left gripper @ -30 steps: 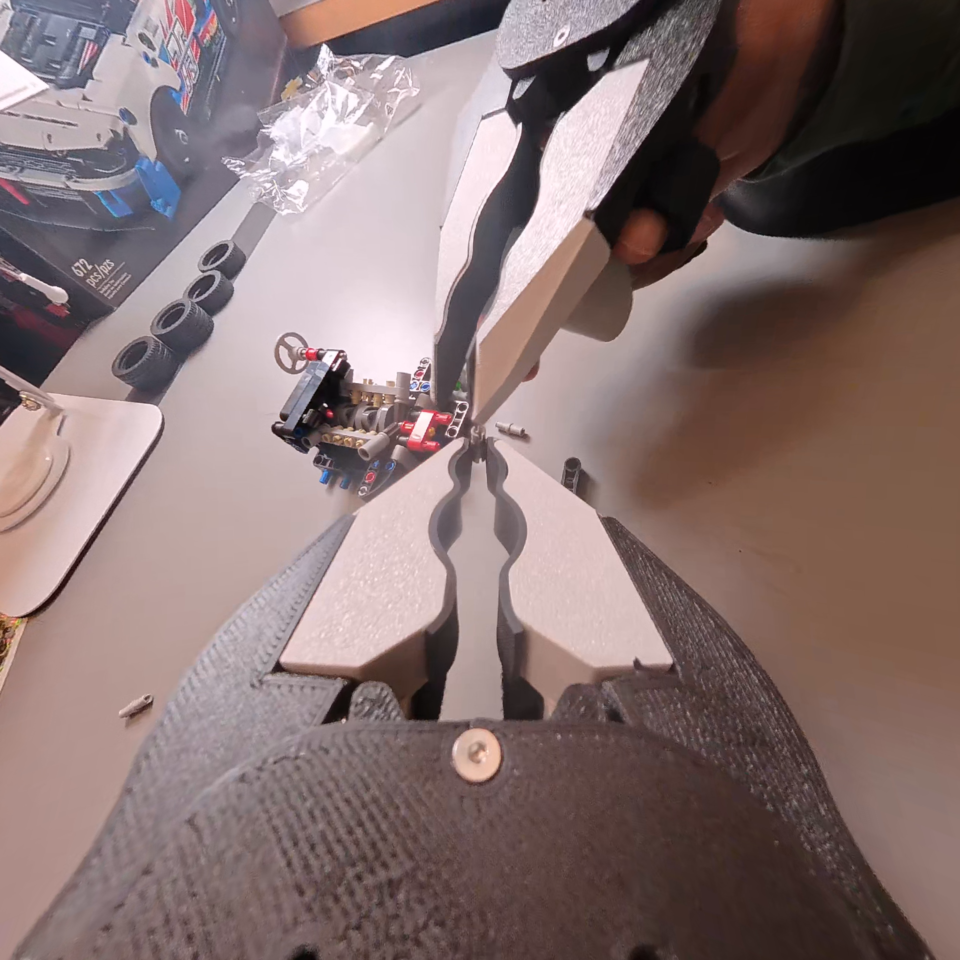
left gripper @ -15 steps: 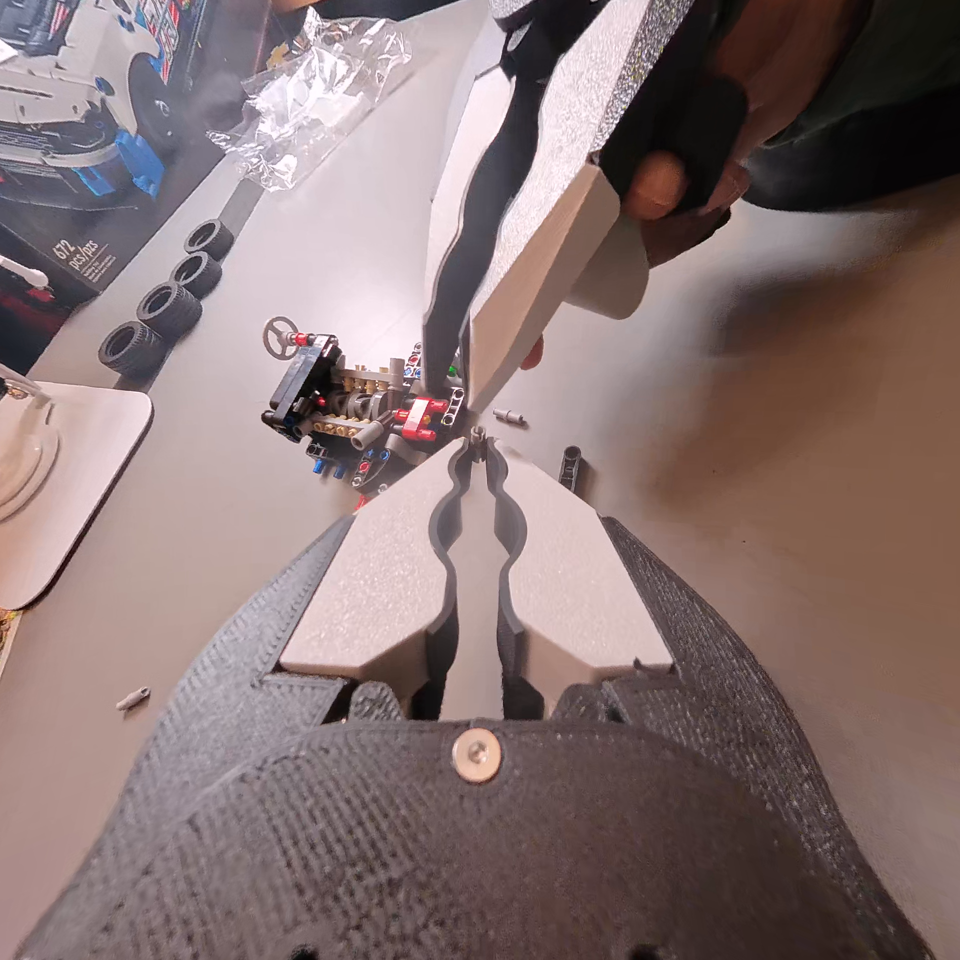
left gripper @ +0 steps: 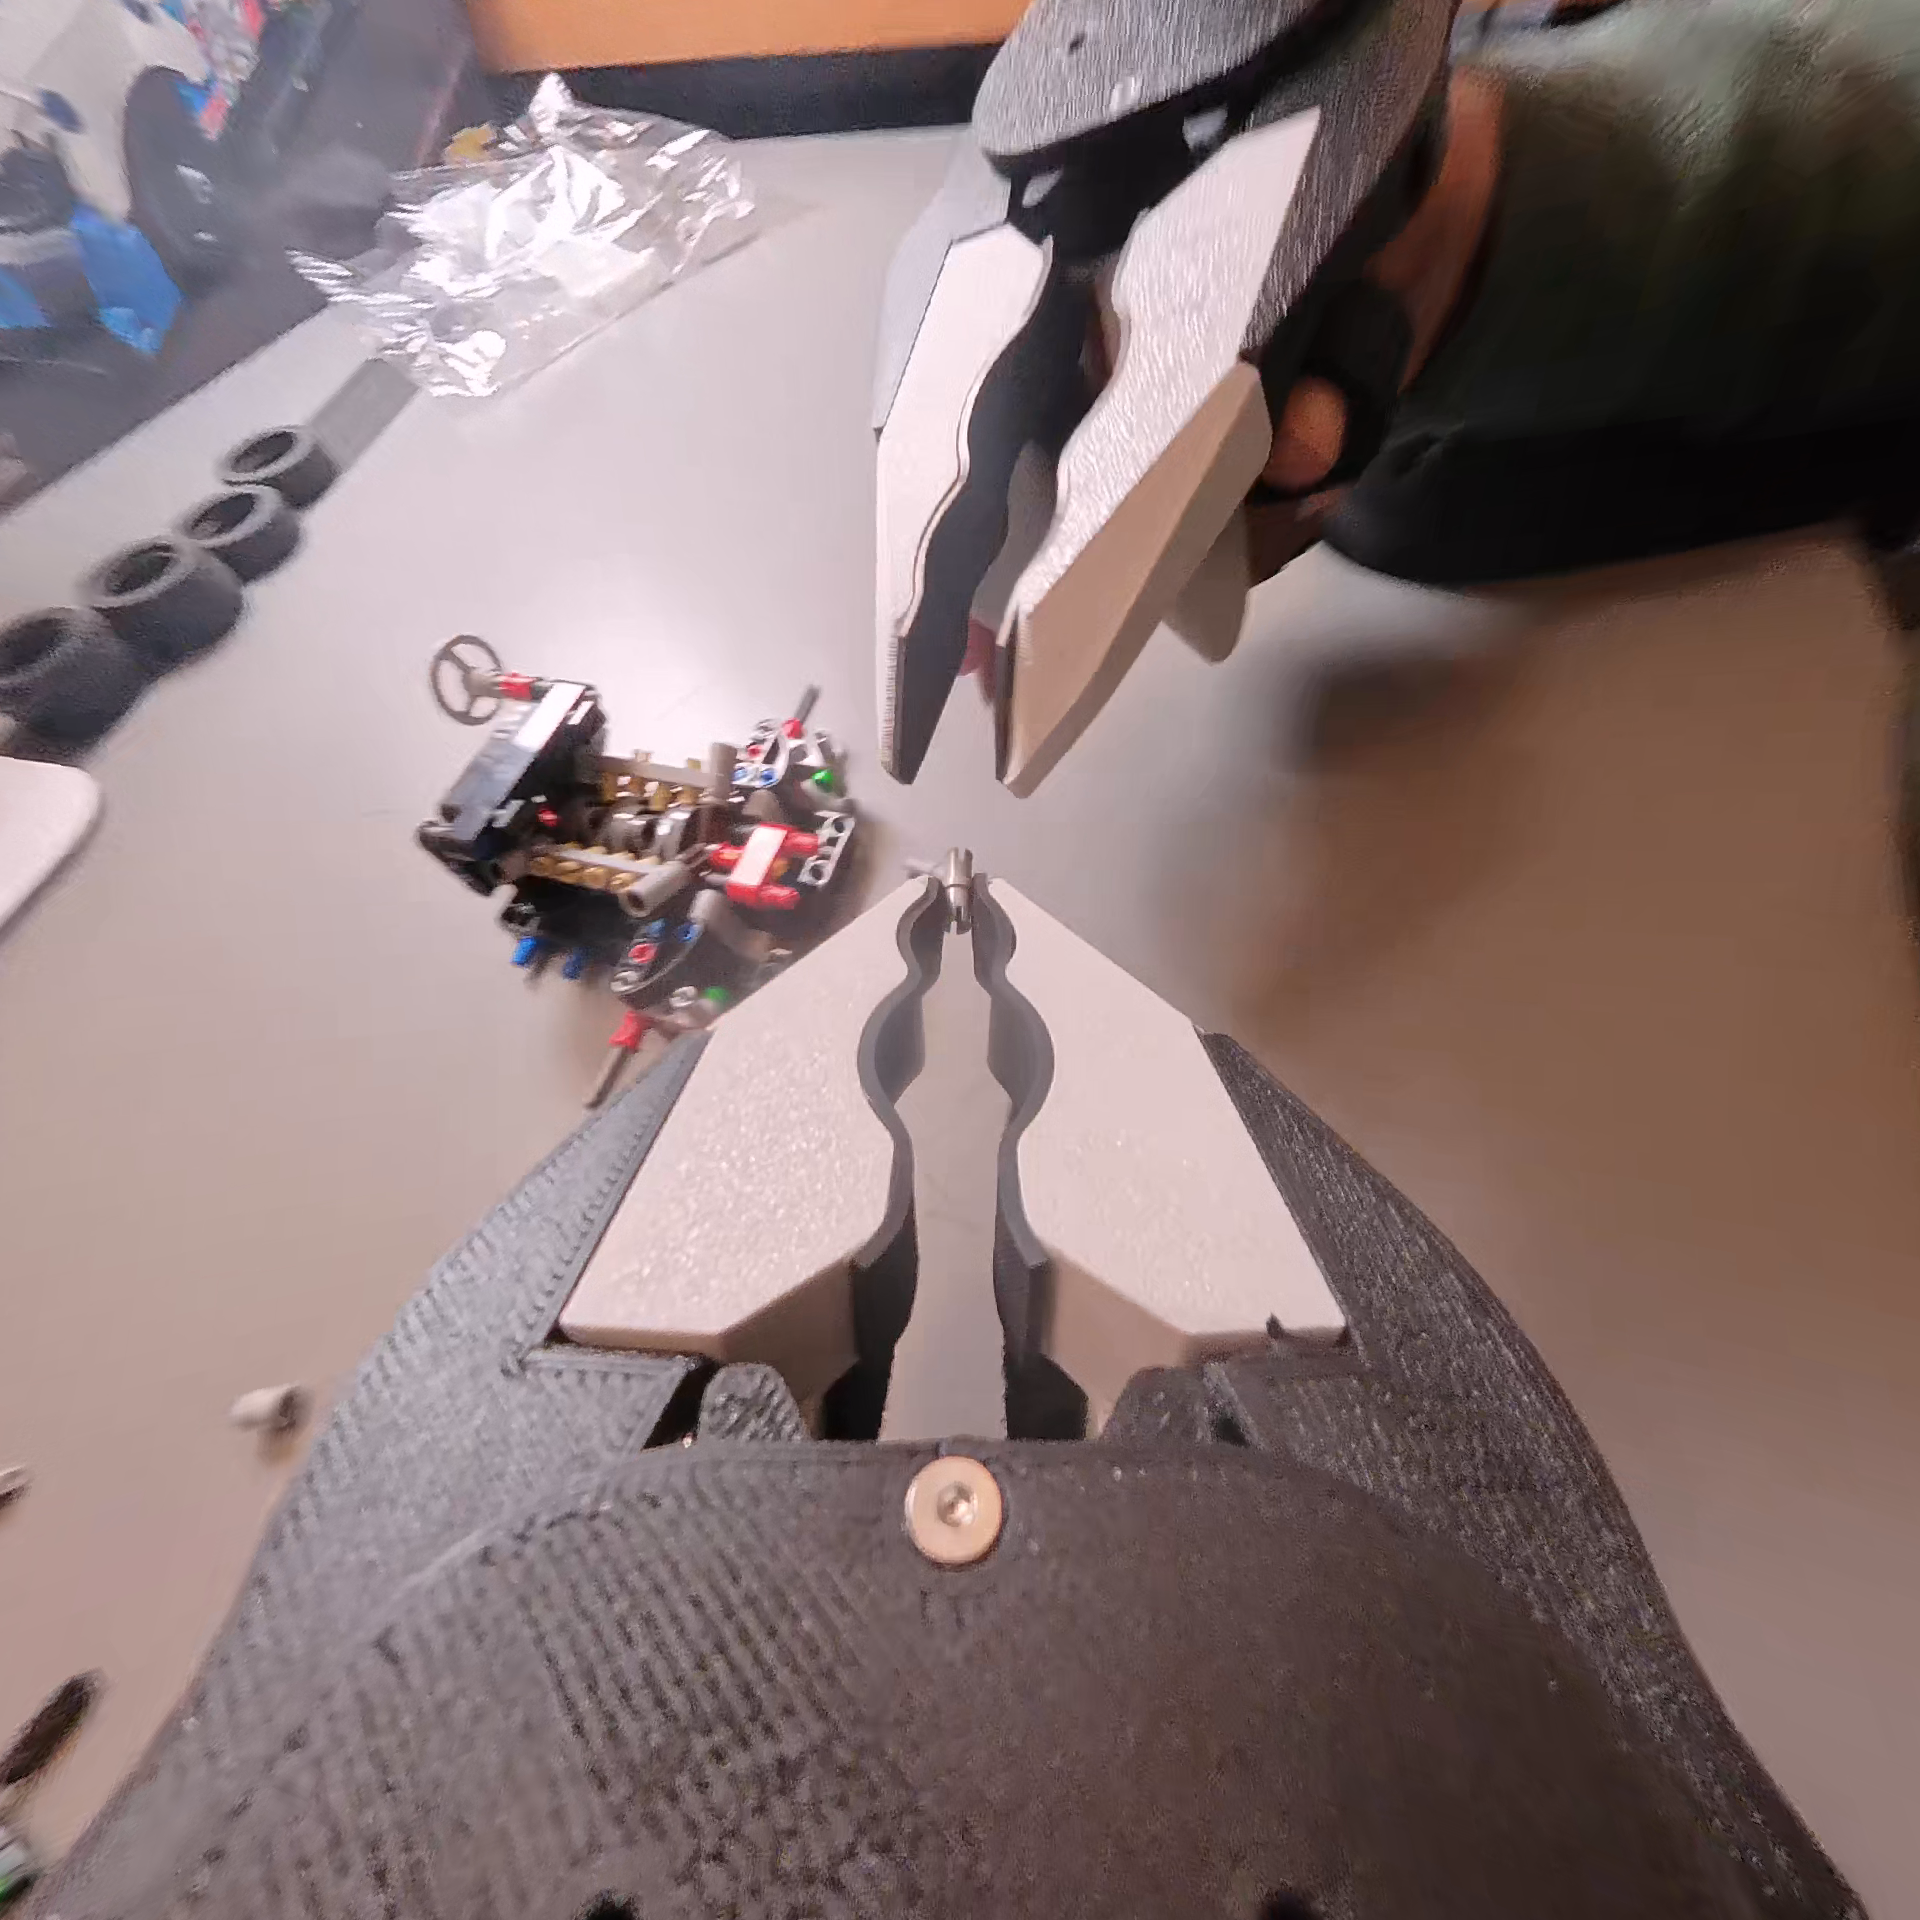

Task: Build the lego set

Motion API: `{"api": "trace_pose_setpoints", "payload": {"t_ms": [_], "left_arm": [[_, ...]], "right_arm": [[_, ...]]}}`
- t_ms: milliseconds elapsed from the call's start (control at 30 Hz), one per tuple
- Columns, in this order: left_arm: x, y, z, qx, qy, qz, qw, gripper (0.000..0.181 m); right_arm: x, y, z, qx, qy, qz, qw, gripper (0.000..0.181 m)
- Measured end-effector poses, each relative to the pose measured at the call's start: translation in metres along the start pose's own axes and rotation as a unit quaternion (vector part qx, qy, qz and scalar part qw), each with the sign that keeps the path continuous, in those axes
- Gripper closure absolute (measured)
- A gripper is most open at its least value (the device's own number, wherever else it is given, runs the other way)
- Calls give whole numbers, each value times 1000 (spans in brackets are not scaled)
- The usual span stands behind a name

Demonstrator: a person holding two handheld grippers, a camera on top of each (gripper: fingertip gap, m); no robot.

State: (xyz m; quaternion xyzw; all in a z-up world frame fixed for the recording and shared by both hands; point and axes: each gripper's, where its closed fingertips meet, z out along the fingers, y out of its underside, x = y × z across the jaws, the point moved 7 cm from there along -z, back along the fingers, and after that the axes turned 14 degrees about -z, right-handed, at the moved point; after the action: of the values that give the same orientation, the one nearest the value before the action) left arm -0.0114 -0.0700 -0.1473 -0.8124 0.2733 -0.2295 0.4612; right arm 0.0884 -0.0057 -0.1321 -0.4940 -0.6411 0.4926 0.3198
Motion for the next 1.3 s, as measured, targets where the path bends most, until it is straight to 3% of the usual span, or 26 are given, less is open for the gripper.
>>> {"api": "trace_pose_setpoints", "payload": {"t_ms": [33,133,300,667,1300], "left_arm": [[0,-1,-2,10,27,-25,999,178],[3,-5,-9,39,121,-95,987,178],[9,-5,-13,46,197,-133,970,178],[18,-4,-13,36,211,-101,971,178],[13,-2,-15,45,193,-101,975,172]], "right_arm": [[-1,1,-1,0,-3,-29,1000,162],[-7,7,-4,-10,-3,-142,990,162],[-23,0,-4,25,-45,-168,984,168],[-30,1,-6,33,-94,-143,985,174],[-23,7,-10,-7,-84,-142,986,178]]}}
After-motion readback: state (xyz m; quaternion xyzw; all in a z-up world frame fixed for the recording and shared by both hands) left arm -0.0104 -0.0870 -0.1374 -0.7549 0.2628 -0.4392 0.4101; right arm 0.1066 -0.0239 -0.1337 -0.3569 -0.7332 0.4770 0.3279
